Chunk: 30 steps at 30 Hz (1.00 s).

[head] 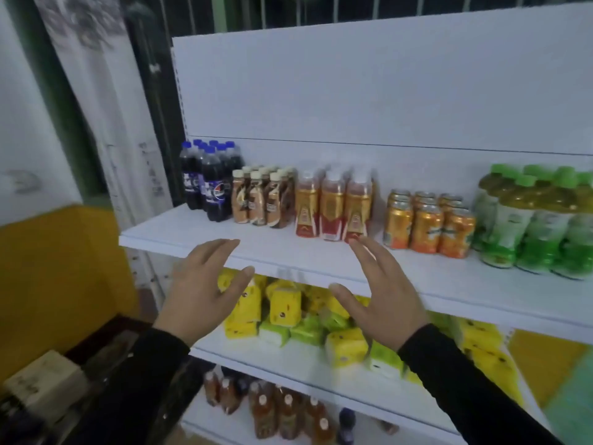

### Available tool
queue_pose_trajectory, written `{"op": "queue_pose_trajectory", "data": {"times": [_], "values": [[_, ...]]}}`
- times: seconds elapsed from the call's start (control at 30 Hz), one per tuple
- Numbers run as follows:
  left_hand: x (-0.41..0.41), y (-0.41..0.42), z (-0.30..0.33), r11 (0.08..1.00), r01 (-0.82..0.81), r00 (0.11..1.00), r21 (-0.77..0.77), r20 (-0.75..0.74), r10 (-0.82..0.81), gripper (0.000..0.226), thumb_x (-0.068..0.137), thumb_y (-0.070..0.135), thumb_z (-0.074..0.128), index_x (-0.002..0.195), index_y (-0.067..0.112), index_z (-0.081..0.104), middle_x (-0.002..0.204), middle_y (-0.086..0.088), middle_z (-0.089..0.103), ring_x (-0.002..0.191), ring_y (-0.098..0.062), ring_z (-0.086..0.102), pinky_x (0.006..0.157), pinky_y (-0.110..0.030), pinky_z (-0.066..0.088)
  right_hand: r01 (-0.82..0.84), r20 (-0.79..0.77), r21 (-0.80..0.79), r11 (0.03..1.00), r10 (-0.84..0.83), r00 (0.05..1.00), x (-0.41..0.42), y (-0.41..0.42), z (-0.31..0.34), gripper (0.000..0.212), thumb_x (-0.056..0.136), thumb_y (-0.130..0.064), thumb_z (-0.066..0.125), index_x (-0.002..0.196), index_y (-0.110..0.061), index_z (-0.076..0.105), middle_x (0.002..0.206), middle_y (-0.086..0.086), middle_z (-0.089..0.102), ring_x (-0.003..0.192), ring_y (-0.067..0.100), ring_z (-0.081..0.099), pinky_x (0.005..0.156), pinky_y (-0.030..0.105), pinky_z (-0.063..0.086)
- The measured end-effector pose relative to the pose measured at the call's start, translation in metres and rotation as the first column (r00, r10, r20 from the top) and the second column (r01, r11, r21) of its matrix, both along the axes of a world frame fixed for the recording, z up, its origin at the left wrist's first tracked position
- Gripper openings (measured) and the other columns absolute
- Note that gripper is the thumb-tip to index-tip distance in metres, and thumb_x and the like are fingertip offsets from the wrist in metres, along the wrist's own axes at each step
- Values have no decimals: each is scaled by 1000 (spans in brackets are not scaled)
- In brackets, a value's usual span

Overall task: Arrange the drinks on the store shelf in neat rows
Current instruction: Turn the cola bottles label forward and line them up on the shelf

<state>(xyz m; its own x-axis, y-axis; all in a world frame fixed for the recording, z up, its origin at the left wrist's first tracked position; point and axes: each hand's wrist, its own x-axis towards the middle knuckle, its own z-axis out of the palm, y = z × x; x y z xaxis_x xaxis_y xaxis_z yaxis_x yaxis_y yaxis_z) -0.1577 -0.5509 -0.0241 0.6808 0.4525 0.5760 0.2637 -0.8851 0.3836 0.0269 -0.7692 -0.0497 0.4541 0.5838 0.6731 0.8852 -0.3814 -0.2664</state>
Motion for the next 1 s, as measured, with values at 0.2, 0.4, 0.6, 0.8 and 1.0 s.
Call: {"op": "queue_pose_trajectory", "data": {"times": [0.2, 0.4, 0.6, 0.8, 1.0], "values": [[-10, 91, 1, 990, -132, 990, -56, 49, 135, 56, 94, 48, 53, 142, 19, 53, 145, 0, 50, 134, -13, 37, 107, -27, 30, -129, 3, 18, 991, 129, 992, 5, 126, -3, 76, 91, -67, 38, 146, -15, 43, 150, 7, 42, 137, 22, 37, 110, 38, 36], [22, 174, 6, 974, -222, 974, -54, 41, 224, 54, 96, 46, 55, 142, 18, 53, 146, -4, 52, 135, -22, 44, 110, -36, 35, -202, 55, -5, 979, 202, 978, 35, 232, 3, 73, 93, -63, 40, 147, -15, 39, 153, 6, 37, 140, 19, 29, 113, 30, 26], [51, 252, 7, 974, -227, 974, -28, -2, 227, 52, 97, 44, 55, 141, 17, 54, 143, -4, 55, 133, -20, 46, 109, -32, 35, -195, 45, -32, 980, 197, 979, 63, 323, 14, 75, 91, -65, 39, 148, -16, 39, 153, 6, 37, 142, 20, 30, 114, 32, 25], [87, 334, -3, 987, -147, 989, -64, -42, 144, 55, 99, 46, 53, 146, 16, 48, 145, -4, 53, 133, -21, 46, 109, -30, 34, -127, 50, -78, 989, 131, 990, 78, 389, 7, 75, 90, -64, 42, 149, -17, 38, 151, 3, 38, 138, 17, 31, 113, 27, 22], [145, 413, -6, 980, 119, 990, -158, -54, -129, 49, 96, 45, 60, 136, 18, 55, 128, -2, 62, 119, -20, 56, 92, -26, 42, 48, 38, -50, 998, -46, 998, 76, 440, -5, 73, 89, -56, 53, 143, -6, 47, 141, 13, 50, 132, 27, 46, 109, 43, 42]]}}
